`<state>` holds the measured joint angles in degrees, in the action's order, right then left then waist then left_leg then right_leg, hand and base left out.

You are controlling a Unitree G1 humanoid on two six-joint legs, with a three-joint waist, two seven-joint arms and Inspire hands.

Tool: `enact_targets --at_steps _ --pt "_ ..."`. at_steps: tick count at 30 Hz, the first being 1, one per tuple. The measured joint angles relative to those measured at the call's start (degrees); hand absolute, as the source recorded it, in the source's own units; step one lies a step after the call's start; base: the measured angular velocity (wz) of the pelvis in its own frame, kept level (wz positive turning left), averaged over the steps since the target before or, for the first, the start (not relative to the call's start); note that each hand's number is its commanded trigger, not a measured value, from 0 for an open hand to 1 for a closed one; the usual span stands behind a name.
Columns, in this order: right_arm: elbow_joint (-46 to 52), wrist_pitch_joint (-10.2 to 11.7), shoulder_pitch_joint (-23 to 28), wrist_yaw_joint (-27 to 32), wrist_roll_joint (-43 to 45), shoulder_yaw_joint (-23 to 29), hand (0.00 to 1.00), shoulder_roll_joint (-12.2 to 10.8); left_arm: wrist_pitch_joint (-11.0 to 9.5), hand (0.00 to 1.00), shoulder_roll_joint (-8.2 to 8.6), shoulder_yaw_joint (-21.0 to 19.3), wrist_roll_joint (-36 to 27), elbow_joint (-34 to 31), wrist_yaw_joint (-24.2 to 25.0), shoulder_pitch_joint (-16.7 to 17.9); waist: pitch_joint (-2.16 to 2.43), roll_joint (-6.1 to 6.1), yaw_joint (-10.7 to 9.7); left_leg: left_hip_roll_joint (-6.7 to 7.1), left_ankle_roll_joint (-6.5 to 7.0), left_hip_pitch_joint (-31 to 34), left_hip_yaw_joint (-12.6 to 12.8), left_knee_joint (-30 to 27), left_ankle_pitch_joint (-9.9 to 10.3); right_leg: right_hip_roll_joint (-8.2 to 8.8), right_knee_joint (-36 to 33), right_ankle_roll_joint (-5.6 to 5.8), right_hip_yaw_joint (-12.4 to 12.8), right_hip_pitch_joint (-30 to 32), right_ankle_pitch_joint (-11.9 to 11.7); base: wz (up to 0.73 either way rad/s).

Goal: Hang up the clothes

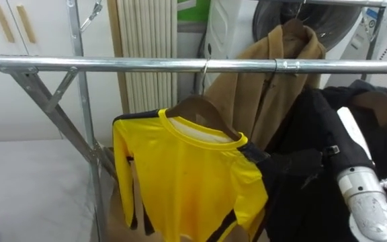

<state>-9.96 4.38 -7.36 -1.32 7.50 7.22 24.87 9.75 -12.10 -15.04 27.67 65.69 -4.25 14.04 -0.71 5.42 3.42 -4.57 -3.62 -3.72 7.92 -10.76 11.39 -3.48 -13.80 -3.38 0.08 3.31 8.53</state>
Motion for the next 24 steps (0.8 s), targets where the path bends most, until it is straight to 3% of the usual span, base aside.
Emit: enact_targets --at_steps 14,19,24 --pt "1.5 0.0 8.9 3.0 -1.6 3.1 0.0 -0.2 0.0 0.0 0.44 0.6 -0.7 0.0 -1.1 0.5 -0.03 -0.55 -0.3 -0.13 0.0 -0.8 0.0 0.0 0.0 -0.04 1.0 0.01 -0.3 -1.5 0.0 0.01" --pt "-0.6 0.0 12.4 3.3 -2.0 3.1 0.0 -3.7 0.0 0.0 0.51 0.3 -0.6 -0.4 -1.3 0.7 -0.09 -0.73 -1.6 -0.24 0.0 -1.0 0.0 0.0 0.0 -0.24 1.0 0.01 0.0 -1.6 -0.1 -0.02" --pt "-4.2 0.1 15.4 3.2 -2.2 3.1 0.0 -5.4 -0.3 0.0 0.57 0.2 -0.6 -1.4 -1.6 0.7 -0.14 -0.94 -1.8 -0.46 0.0 -1.1 0.8 0.0 0.0 -0.69 1.1 -0.16 1.3 -1.3 -0.4 -0.14"
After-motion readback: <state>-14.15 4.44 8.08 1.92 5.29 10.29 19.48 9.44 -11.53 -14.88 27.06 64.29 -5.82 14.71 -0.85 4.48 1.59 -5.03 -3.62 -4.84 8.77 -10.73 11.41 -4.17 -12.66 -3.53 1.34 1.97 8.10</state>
